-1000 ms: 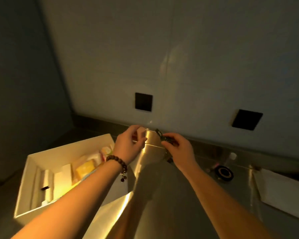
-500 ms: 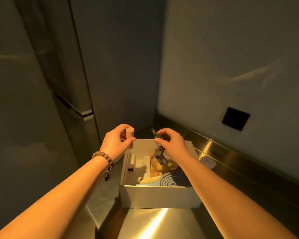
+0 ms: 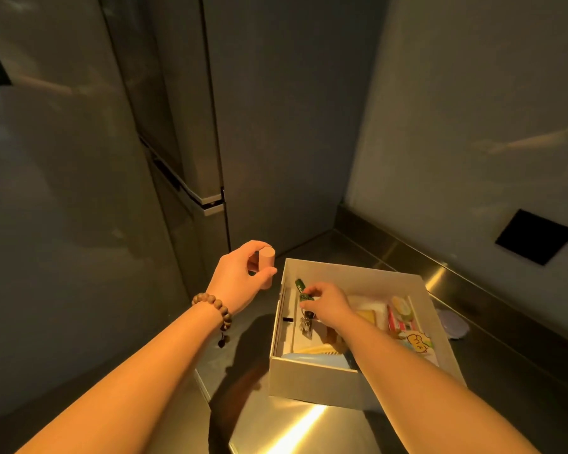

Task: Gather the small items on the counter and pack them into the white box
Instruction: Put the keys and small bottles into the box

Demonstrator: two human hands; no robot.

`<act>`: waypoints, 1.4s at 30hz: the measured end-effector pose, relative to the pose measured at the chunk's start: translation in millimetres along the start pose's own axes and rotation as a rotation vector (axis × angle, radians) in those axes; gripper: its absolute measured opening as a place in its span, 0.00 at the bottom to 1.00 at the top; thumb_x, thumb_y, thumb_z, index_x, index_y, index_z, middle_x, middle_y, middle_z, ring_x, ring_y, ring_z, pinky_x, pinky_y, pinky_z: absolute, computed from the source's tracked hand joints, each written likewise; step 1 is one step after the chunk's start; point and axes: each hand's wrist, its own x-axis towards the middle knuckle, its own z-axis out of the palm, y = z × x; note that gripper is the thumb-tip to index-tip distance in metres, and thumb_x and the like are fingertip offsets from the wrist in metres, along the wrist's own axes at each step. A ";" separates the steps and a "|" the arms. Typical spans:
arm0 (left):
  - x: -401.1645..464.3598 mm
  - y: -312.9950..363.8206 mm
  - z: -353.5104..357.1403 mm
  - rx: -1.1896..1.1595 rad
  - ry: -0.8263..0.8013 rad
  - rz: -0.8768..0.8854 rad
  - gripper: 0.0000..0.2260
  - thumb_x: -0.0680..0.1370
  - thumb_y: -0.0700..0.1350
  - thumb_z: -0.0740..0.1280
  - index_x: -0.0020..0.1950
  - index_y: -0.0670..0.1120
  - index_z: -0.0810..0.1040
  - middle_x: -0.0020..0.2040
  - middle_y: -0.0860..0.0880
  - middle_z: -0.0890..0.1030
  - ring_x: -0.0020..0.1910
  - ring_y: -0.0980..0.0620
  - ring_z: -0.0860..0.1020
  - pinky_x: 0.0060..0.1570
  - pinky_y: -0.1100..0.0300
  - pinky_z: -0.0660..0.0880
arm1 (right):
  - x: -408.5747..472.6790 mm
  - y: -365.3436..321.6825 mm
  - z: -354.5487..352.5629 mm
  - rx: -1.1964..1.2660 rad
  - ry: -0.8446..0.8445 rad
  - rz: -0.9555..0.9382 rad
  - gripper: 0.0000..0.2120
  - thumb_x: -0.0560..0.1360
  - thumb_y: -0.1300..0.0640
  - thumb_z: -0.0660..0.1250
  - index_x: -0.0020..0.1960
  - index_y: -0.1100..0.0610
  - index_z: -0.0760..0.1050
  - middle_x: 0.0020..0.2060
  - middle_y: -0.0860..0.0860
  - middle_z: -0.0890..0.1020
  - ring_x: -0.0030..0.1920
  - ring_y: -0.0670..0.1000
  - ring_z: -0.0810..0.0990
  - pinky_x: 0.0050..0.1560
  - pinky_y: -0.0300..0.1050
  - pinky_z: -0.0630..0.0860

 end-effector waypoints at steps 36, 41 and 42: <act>18.7 -17.0 60.1 -0.003 -0.094 -0.055 0.17 0.74 0.46 0.69 0.62 0.52 0.73 0.59 0.52 0.77 0.57 0.58 0.73 0.55 0.64 0.70 | 9.5 -7.5 -16.6 -0.030 0.134 -0.141 0.06 0.76 0.57 0.67 0.50 0.47 0.75 0.43 0.45 0.78 0.43 0.45 0.77 0.37 0.32 0.70; 19.3 -25.8 62.7 -0.013 -0.104 -0.052 0.19 0.75 0.44 0.68 0.65 0.51 0.72 0.61 0.52 0.76 0.58 0.58 0.73 0.55 0.66 0.69 | 23.6 6.6 -0.5 -0.181 0.145 -0.122 0.06 0.78 0.55 0.62 0.44 0.48 0.76 0.39 0.47 0.79 0.40 0.47 0.78 0.43 0.41 0.79; 19.6 -26.7 63.2 -0.020 -0.107 -0.056 0.19 0.75 0.44 0.68 0.65 0.51 0.71 0.61 0.52 0.76 0.59 0.57 0.73 0.55 0.66 0.69 | 25.1 7.5 1.0 -0.201 0.152 -0.120 0.06 0.78 0.55 0.62 0.44 0.48 0.76 0.38 0.47 0.79 0.39 0.48 0.78 0.44 0.42 0.80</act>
